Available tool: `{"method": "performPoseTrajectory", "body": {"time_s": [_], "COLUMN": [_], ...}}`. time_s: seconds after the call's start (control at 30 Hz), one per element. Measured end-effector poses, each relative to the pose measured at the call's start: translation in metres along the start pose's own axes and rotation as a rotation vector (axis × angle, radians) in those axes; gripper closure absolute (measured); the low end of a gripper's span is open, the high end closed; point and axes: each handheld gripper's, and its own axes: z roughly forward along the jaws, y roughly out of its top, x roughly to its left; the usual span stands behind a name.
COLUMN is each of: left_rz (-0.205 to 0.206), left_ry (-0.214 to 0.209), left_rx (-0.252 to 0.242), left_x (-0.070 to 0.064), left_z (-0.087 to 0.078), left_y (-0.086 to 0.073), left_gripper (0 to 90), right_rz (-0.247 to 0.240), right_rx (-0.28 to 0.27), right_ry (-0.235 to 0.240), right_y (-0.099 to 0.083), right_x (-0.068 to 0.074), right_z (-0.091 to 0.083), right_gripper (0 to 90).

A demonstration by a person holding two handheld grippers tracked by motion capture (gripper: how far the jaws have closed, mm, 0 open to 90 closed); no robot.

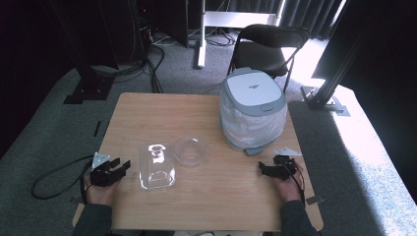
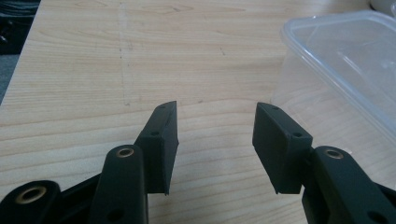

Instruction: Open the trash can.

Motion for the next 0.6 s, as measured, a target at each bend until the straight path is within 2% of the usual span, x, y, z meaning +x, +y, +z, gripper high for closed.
{"method": "performPoseTrajectory", "body": {"time_s": [0.43,0.5,0.6], "left_rz": [0.006,0.002,-0.001], "left_ry": [0.0,0.0,0.0], "left_rx": [0.015,0.016,0.019], "left_x": [-0.0014,-0.0012,-0.0007], "left_z": [0.0015,0.0017,0.0021], "left_y": [-0.0012,-0.0015,-0.0019], "left_gripper": [49.2,49.1,49.0], "right_rz": [0.0,0.002,-0.014], "right_rx": [0.01,0.044,0.045], "right_ry": [-0.001,-0.001,0.0], "right_y": [0.002,0.0047,0.0052], "right_x": [0.0,0.0017,0.0035], "right_z": [0.0006,-0.0025,-0.0063], "right_gripper": [12.4,17.9,21.0]}}
